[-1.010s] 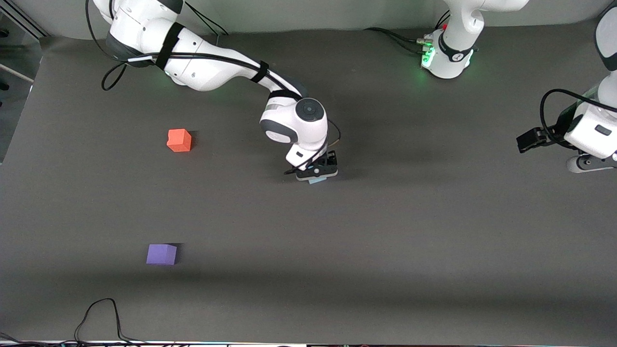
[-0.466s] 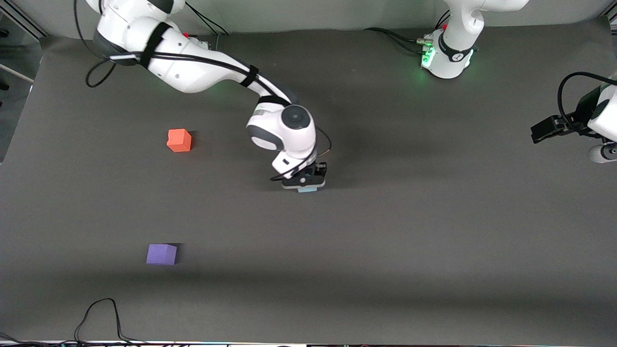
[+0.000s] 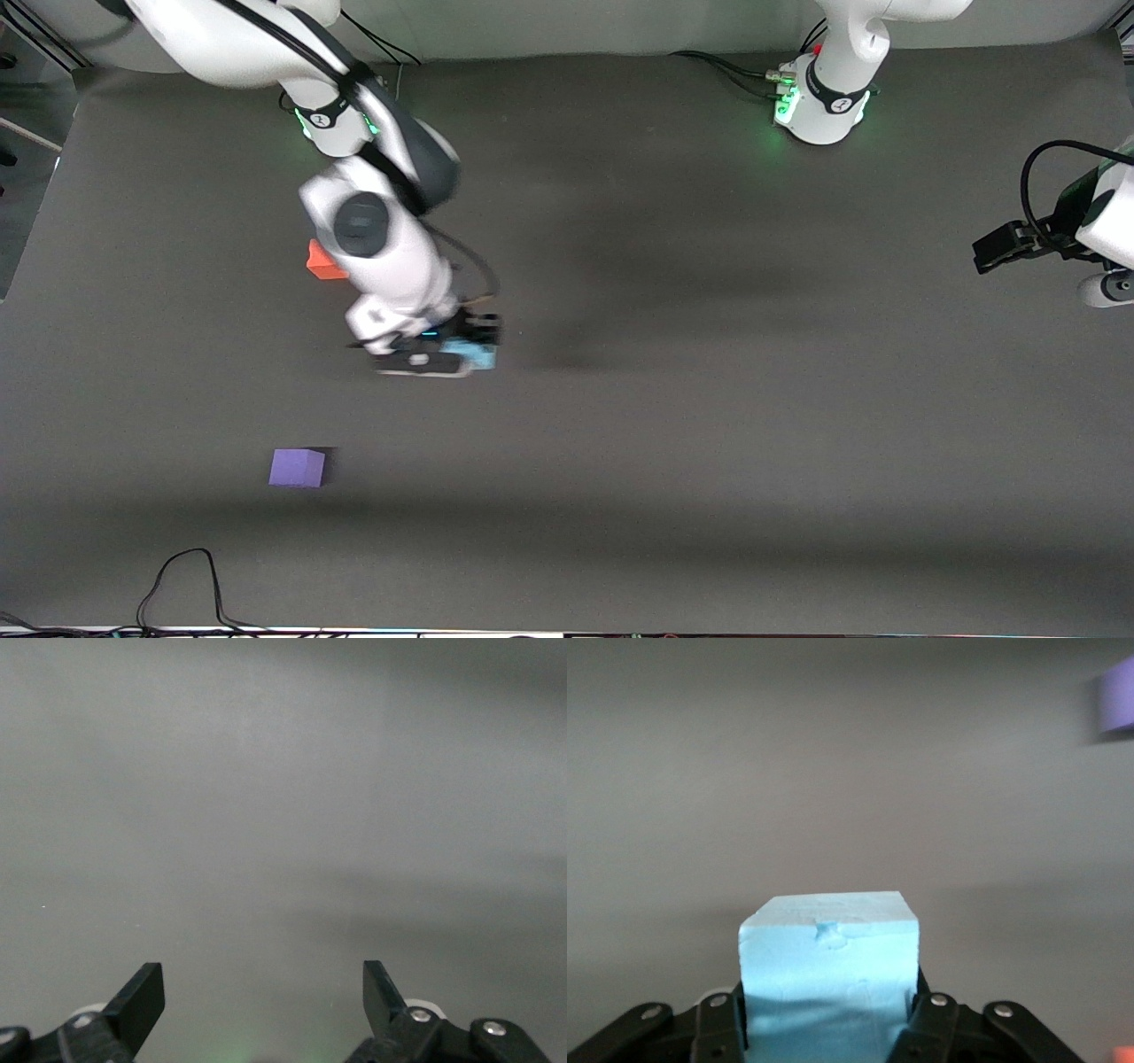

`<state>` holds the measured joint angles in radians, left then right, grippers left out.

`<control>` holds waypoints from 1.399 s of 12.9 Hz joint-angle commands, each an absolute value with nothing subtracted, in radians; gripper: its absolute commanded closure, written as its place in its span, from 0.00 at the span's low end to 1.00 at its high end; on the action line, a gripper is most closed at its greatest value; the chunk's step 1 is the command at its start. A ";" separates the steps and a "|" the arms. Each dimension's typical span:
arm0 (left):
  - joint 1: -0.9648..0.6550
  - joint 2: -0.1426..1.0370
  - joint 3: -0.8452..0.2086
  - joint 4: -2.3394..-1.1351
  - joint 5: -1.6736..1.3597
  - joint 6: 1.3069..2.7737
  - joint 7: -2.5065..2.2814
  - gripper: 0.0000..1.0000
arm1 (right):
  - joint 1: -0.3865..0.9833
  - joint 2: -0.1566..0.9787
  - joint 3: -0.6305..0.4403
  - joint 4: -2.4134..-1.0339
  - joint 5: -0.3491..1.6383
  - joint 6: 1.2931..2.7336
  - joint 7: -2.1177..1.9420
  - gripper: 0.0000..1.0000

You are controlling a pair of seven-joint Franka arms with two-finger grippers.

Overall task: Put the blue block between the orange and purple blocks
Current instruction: 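Carry the cube with the right gripper between orange and purple cubes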

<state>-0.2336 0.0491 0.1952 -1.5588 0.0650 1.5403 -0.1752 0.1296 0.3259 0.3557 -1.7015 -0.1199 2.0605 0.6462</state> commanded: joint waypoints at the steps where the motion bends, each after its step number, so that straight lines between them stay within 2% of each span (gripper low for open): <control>1: -0.244 0.055 0.202 -1.551 0.064 1.554 -0.166 0.00 | 0.135 0.148 0.194 -1.882 -0.019 2.051 0.479 0.80; 3: -0.242 0.055 0.201 -1.551 0.067 1.549 -0.166 0.00 | 0.137 0.088 0.042 -2.015 0.133 2.106 0.257 0.79; 4: -0.241 0.057 0.202 -1.551 0.067 1.549 -0.166 0.00 | 0.138 0.092 -0.025 -2.069 0.149 2.133 0.126 0.79; 6: -0.241 0.057 0.202 -1.551 0.067 1.549 -0.166 0.00 | 0.132 0.129 -0.072 -2.210 0.149 2.321 -0.049 0.78; 10: -0.242 0.057 0.202 -1.548 0.069 1.555 -0.166 0.00 | 0.135 0.308 -0.072 -2.227 0.124 2.460 -0.044 0.75; 18: -0.245 0.058 0.201 -1.543 0.069 1.559 -0.166 0.00 | 0.130 0.377 -0.092 -2.223 0.026 2.543 -0.037 0.67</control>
